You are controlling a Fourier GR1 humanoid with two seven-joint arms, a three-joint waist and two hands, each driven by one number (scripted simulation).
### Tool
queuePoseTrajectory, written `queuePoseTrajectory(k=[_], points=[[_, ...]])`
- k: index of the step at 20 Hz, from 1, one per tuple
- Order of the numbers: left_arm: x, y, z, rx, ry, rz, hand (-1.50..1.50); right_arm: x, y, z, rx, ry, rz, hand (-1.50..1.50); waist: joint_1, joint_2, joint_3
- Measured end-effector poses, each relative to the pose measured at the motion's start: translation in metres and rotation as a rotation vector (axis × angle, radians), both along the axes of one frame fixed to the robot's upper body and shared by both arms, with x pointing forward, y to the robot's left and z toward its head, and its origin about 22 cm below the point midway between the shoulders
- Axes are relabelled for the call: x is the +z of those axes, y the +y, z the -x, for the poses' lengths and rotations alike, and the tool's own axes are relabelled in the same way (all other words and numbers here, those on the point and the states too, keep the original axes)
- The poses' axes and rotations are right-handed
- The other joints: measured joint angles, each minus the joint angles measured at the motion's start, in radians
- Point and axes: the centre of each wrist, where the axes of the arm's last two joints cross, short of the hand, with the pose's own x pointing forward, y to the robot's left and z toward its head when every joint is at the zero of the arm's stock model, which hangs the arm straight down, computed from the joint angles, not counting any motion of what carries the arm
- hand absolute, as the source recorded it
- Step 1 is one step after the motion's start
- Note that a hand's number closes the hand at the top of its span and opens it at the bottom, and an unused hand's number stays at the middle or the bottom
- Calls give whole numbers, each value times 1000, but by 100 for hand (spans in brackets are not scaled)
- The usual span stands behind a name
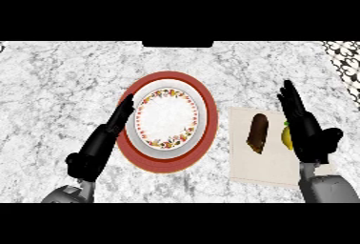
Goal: Pick the lemon from the placemat and place it in the plate
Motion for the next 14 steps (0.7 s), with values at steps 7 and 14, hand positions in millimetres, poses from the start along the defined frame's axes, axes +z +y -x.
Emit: queuePoseTrajectory(k=[7,14], points=[[11,32,-23,150,-41,-72,0,33,-12,-41,-303,-36,72,150,41,4,14],[7,46,-36,234,-8,-87,0,-15,-6,-44,-530,115,384,-150,40,0,23]])
